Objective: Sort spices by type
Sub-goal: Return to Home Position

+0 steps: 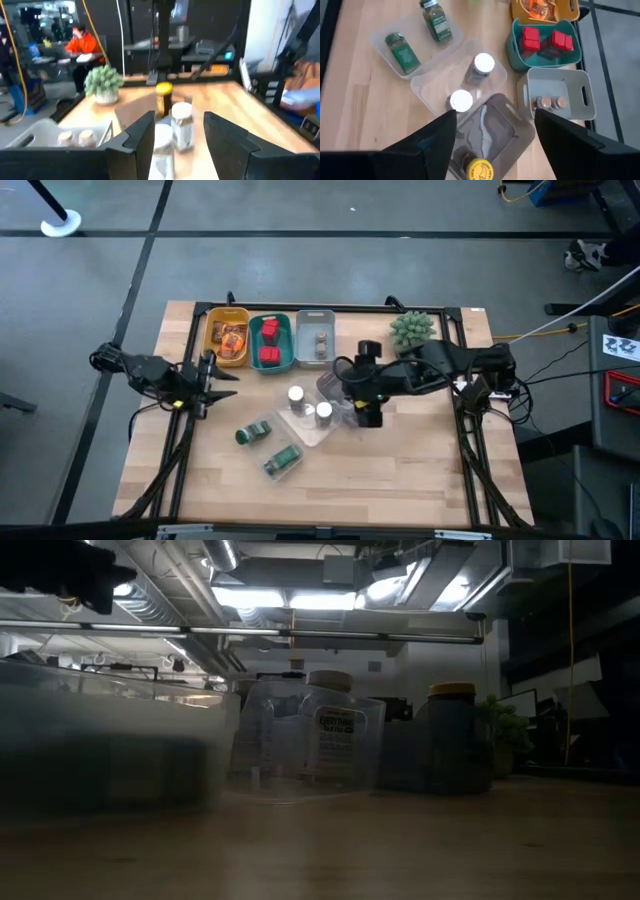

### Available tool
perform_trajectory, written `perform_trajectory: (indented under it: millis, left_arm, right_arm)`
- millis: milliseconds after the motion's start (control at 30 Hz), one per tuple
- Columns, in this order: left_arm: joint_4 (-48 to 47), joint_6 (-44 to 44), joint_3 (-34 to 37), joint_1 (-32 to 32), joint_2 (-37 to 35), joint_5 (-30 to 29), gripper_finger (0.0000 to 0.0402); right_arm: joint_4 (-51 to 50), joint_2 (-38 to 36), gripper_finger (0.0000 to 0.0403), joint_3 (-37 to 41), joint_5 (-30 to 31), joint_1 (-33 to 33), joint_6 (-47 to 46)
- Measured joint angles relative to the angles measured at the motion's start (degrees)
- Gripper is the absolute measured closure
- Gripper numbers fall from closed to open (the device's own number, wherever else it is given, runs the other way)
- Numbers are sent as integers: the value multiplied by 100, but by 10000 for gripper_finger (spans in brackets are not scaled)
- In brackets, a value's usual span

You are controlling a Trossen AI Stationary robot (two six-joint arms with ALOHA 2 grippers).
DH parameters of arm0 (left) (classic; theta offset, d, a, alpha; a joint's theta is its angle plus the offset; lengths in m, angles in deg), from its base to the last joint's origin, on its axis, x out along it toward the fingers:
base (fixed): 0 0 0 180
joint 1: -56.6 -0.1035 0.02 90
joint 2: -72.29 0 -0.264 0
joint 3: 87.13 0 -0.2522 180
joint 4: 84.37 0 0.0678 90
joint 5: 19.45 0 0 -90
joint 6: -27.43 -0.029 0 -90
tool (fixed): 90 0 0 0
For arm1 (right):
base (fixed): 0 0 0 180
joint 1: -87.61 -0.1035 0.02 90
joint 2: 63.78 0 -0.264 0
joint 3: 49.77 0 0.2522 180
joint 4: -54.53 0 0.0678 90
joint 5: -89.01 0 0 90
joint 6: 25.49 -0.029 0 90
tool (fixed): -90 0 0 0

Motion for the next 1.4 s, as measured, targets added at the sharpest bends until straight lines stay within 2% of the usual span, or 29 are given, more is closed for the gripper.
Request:
perform_trajectory:
  millis: [167, 333, 467, 667, 933, 1133, 1400]
  left_arm:
    - [40, 10, 209, -2, -10, -23, 247]
    - [43, 27, 405, -2, -8, -38, 247]
    - [245, 11, 636, -2, -8, -107, 247]
    - [1269, -202, 1239, -6, -2, -306, 247]
    - [1547, -386, 1319, -236, -3, -800, 247]
    - [1536, -335, 1319, -492, -8, -843, 247]
    - [1523, -505, 1319, -778, -3, -869, 247]
  right_arm:
    - [89, -375, 134, 691, 99, -26, -2]
    - [1038, -1252, 134, 2378, 200, -26, -72]
    - [2445, -2399, 134, 4231, 191, -26, -114]
    - [4434, -4239, 134, 6871, 144, -21, -313]
    - [6314, -6602, 134, 9642, 146, -21, -332]
    - [6663, -8411, 134, 11083, 146, -21, -335]
    - [6596, -10450, 134, 12265, 143, -21, -313]
